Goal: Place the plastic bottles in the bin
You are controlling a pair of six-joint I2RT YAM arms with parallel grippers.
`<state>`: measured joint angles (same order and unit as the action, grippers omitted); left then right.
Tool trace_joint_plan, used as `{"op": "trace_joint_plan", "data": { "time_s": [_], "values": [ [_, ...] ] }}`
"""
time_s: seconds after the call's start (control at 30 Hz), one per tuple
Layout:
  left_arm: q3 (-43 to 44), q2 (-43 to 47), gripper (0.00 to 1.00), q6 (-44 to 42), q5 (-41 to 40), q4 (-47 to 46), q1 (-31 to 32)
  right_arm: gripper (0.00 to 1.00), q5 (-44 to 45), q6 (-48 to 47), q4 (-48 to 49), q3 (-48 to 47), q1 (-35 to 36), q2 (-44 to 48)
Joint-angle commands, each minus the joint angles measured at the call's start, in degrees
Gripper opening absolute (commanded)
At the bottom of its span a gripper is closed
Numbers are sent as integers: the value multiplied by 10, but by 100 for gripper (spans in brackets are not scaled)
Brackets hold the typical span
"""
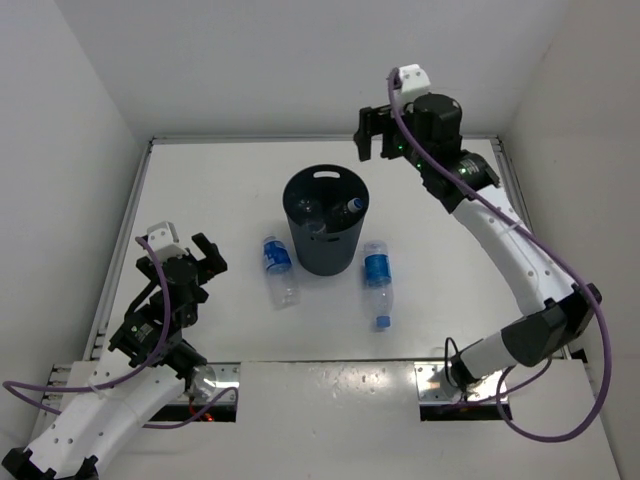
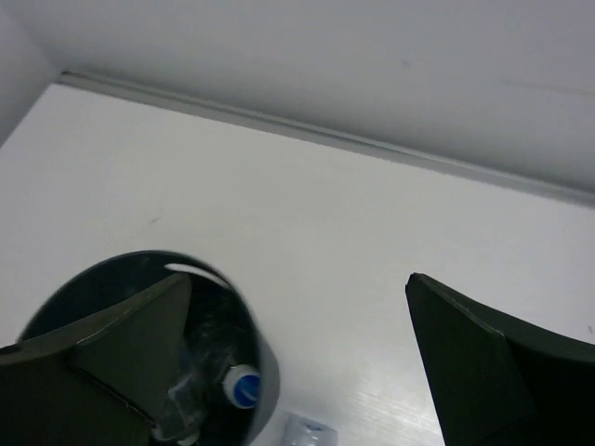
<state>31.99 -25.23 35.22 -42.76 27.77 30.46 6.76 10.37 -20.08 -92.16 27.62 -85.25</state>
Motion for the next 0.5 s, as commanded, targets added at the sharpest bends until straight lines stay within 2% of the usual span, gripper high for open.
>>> {"op": "trace_joint_plan", "data": {
  "time_s": [0.0,0.13,0.3,0.47],
  "values": [
    [-1,5,100,3,-7,-9,7,100,61,65,-19,3,-58,6],
    [-1,5,100,3,-7,-9,7,100,39,124,-57,23,-120,-7],
    [-1,5,100,3,-7,-9,7,100,-27,148,-100,74,-158,-12],
    [-1,5,100,3,-7,-9,7,100,-232,149,-122,202,-194,-18]
  ]
}}
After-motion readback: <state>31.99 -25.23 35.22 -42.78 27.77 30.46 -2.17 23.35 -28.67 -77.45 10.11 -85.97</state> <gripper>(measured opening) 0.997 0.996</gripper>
